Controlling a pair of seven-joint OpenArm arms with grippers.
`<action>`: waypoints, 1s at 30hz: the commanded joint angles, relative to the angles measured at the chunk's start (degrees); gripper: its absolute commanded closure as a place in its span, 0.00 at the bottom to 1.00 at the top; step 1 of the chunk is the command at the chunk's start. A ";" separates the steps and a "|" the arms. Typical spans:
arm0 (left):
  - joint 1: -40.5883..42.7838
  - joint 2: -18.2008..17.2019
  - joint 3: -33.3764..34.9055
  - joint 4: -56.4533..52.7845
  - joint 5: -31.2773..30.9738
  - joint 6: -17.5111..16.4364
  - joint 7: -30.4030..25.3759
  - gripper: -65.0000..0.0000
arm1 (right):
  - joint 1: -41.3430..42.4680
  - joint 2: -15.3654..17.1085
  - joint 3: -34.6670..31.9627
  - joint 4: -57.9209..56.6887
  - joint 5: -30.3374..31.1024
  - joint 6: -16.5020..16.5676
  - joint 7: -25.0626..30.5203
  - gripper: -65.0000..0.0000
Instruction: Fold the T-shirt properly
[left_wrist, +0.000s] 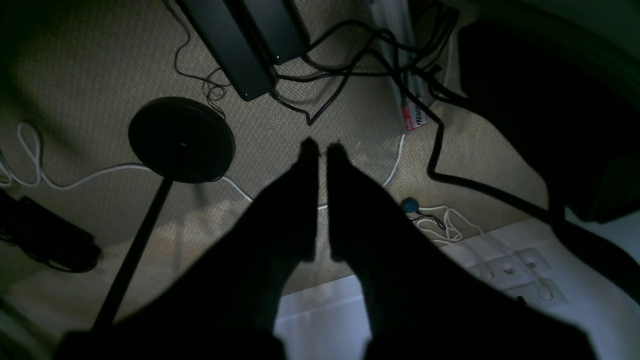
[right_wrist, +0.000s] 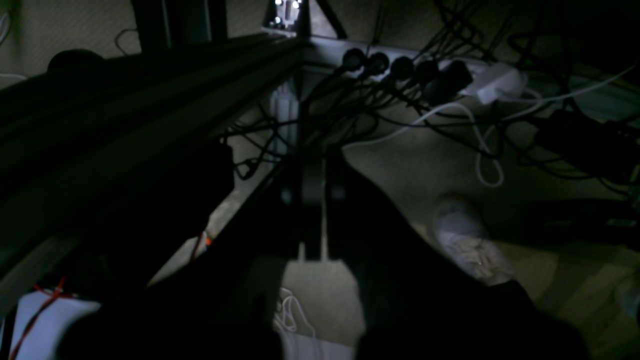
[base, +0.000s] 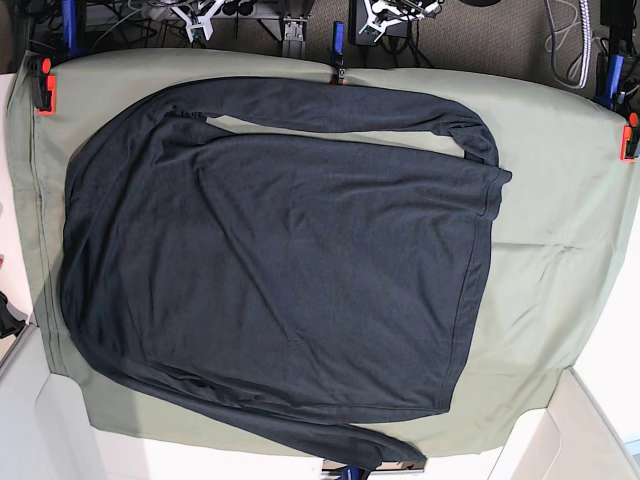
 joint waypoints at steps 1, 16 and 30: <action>0.37 -0.02 0.04 0.26 -0.15 -0.35 -0.35 0.95 | -0.24 0.31 -0.13 0.50 0.22 0.61 0.66 0.99; 2.47 -1.64 0.04 1.75 -0.17 -0.35 -2.78 0.95 | -6.56 1.77 -0.13 9.84 0.52 3.58 0.66 0.99; 3.08 -1.64 0.04 1.77 -0.17 -0.33 -1.09 0.95 | -6.56 2.03 -0.13 9.84 2.64 3.58 0.61 0.99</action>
